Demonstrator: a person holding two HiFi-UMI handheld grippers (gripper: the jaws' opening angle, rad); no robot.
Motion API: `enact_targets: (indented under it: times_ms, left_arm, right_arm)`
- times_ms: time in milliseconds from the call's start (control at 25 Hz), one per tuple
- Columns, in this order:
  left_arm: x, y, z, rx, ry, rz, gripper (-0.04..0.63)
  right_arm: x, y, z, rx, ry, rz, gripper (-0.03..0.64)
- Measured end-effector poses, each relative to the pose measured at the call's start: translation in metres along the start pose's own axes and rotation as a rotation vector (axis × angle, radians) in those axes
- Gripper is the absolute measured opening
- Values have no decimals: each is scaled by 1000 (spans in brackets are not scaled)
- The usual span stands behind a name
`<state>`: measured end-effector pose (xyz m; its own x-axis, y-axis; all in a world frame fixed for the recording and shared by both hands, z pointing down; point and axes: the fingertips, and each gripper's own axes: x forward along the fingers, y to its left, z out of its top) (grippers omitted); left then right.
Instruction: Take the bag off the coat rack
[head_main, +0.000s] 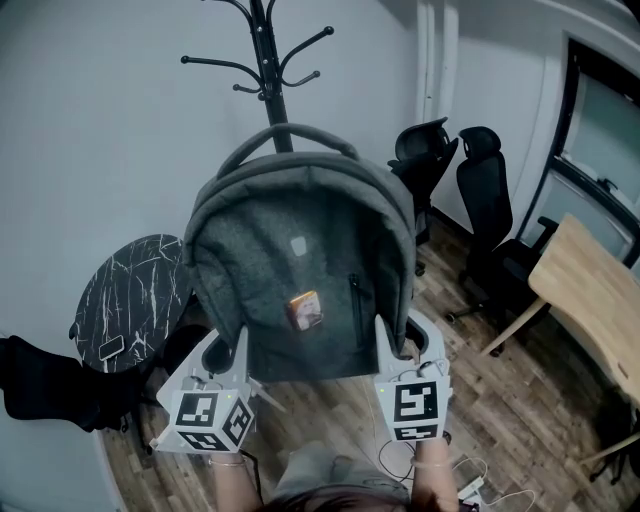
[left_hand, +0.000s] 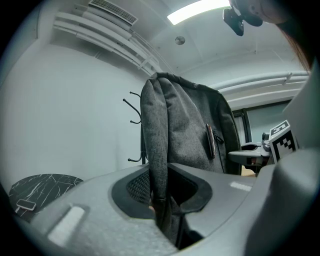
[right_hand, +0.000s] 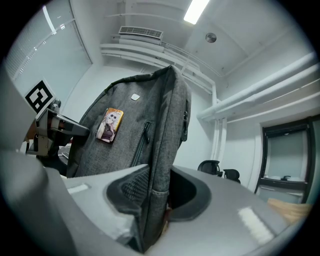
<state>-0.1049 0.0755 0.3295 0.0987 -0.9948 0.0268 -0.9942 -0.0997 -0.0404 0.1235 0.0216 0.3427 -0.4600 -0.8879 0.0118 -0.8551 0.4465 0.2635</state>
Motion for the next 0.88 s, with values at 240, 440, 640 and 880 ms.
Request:
enact_targets:
  times_ms: [240,440,640,880]
  left_arm:
    - [-1,-3,0,7,1,-3,75]
    - [6,-8,3,9,4,-9,75]
    - [11,-9,5,13,3,-28,75]
    - [16,-9,8,25,-4,-47,75]
  right_arm:
    - [-3,-1,-2,3,0,-5,98]
    - [-3,-9,-3,6,2,-9,98]
    - [-3,-11,-2,5,1,-29,98]
    - [-3,-12,-2,13,-7,-50,98]
